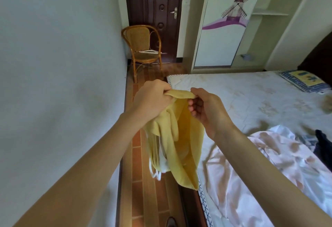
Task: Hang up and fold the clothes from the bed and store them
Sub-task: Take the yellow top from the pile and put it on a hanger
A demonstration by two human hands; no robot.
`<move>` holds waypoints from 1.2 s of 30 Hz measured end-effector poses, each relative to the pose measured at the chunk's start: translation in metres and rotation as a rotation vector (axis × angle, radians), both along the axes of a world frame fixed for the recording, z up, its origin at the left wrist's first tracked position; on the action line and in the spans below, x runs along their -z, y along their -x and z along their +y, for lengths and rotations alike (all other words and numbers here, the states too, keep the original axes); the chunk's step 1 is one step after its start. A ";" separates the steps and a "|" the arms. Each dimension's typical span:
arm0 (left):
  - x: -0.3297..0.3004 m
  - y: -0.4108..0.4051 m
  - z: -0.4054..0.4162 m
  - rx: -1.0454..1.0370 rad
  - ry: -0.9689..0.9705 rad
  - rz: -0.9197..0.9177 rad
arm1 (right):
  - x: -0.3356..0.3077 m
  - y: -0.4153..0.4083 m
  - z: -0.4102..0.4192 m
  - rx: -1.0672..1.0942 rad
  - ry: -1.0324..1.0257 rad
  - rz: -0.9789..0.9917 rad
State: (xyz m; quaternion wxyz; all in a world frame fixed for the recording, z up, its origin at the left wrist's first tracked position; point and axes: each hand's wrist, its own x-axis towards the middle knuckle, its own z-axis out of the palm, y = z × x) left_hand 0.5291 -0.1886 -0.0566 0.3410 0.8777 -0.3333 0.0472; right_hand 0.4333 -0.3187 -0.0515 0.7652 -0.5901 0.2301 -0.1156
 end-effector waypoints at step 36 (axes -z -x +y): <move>0.001 -0.474 -0.133 0.064 -0.041 -0.025 | -0.002 -0.476 -0.142 0.176 -0.040 -0.043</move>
